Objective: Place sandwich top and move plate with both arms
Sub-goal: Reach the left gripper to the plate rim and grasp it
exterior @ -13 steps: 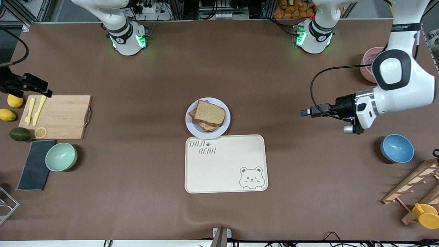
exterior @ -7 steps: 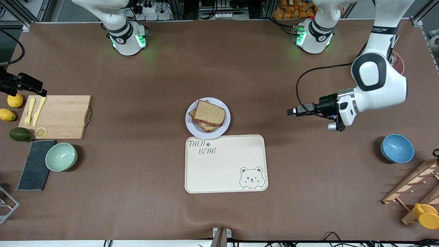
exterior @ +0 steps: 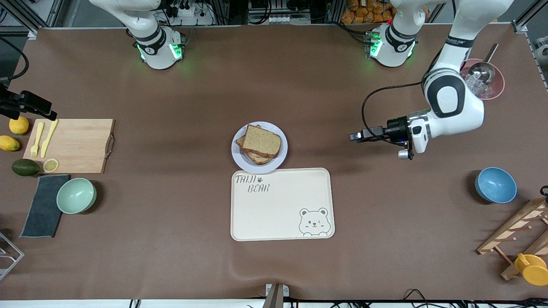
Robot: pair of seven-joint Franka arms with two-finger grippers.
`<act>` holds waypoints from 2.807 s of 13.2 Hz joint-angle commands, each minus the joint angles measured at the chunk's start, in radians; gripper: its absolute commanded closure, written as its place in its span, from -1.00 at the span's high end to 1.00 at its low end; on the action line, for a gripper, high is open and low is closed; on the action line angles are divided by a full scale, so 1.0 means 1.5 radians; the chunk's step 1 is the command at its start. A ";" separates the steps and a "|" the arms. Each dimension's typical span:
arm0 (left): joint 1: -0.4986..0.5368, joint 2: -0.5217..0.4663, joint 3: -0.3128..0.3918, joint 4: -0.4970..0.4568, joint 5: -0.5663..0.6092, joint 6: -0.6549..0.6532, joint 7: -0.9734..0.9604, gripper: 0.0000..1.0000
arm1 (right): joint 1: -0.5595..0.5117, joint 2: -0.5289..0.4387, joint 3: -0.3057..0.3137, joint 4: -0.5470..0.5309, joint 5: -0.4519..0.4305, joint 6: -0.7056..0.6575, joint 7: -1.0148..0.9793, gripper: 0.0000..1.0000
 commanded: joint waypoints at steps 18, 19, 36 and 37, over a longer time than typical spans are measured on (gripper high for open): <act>-0.219 0.261 -0.010 0.065 -0.393 0.074 0.437 0.46 | 0.045 -0.013 -0.035 -0.012 -0.011 0.012 0.010 1.00; -0.218 0.277 -0.010 0.075 -0.393 0.074 0.452 0.39 | 0.045 -0.013 -0.035 -0.012 -0.009 0.013 0.010 1.00; -0.244 0.351 -0.002 0.178 -0.380 0.093 0.461 -0.15 | 0.043 -0.001 -0.037 -0.007 0.008 0.014 0.013 1.00; -0.245 0.352 -0.002 0.181 -0.380 0.093 0.461 -0.15 | 0.041 -0.001 -0.037 -0.007 0.008 0.012 0.013 1.00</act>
